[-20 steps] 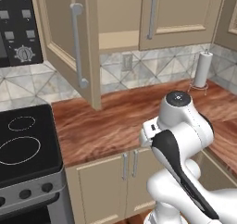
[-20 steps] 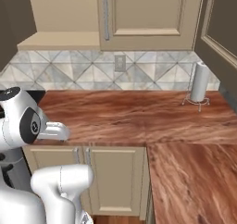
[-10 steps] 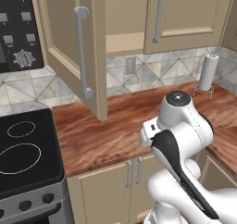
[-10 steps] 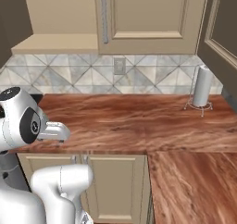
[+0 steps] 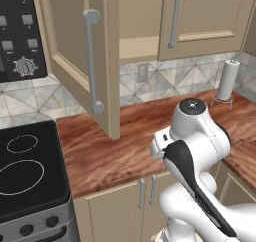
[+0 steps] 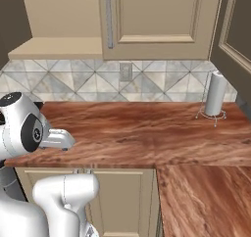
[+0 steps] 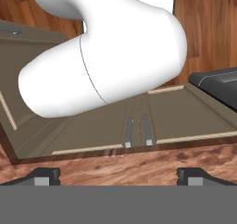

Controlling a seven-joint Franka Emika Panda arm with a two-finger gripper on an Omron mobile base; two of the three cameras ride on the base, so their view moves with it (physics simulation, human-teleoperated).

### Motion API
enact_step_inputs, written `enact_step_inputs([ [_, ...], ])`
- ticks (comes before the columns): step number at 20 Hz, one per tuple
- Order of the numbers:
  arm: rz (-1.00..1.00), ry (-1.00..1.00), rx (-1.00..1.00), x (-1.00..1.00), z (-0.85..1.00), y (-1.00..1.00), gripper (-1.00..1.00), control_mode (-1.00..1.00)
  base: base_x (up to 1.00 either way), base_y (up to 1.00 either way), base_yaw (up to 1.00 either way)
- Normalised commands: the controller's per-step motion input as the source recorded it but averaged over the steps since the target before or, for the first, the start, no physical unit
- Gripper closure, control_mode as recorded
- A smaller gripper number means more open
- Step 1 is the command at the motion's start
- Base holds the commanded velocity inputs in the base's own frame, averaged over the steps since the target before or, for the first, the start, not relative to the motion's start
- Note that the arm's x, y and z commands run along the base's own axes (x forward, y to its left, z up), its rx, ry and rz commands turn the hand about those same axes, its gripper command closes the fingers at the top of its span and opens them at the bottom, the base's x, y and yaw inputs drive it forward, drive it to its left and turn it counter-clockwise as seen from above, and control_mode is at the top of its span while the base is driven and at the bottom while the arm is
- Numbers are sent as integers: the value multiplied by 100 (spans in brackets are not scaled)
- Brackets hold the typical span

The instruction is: Open the cabinet and move the ladle to the pot. Then close the cabinet.

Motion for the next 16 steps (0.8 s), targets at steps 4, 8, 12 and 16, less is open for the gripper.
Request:
enact_step_inputs([
  [4,0,0,0,0,0,0,-100,100,27,0,-1],
  [8,0,0,0,0,0,0,-100,100,28,0,-1],
  [12,0,0,0,0,0,0,-100,100,24,0,-1],
  [16,0,-1,6,9,1,0,-100,-100,3,0,0],
])
